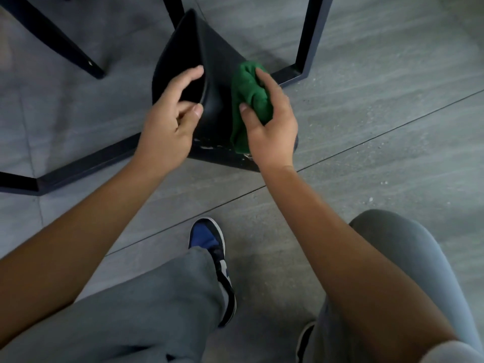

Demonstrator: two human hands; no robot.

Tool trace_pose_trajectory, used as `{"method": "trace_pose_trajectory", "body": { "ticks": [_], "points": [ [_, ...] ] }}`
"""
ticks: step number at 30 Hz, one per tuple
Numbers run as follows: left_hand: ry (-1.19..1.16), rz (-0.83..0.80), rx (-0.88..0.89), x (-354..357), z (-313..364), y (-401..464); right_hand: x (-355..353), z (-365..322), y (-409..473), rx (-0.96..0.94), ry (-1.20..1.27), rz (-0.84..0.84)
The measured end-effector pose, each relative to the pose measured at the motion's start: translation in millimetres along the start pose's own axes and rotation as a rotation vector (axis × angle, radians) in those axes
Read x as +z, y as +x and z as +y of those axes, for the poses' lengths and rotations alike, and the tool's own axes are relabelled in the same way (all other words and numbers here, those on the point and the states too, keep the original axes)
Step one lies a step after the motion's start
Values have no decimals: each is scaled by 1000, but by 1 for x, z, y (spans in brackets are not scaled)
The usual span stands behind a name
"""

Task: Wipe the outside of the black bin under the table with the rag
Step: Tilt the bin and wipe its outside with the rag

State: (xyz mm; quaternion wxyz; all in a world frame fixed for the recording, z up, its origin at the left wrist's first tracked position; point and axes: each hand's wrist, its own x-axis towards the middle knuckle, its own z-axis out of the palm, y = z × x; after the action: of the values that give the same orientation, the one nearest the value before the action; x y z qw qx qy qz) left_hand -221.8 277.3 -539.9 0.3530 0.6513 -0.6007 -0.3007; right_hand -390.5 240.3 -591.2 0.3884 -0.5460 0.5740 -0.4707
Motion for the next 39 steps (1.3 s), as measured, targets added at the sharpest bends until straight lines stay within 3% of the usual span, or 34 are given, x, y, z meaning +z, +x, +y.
{"method": "trace_pose_trajectory", "body": {
  "ticks": [8,18,22,27,39],
  "points": [
    [-20,96,-2,-25,11,-6,-74,30,7,169,-164,-49],
    [18,105,-132,-33,18,12,-91,50,11,401,25,-4],
    [-147,-41,-410,-62,-1,-11,-89,59,5,493,44,-23],
    [-31,-58,-358,-61,-11,-67,-85,55,3,533,78,-64],
    [-3,-125,-325,-50,1,-45,-87,49,3,540,109,-70]
  ]
}}
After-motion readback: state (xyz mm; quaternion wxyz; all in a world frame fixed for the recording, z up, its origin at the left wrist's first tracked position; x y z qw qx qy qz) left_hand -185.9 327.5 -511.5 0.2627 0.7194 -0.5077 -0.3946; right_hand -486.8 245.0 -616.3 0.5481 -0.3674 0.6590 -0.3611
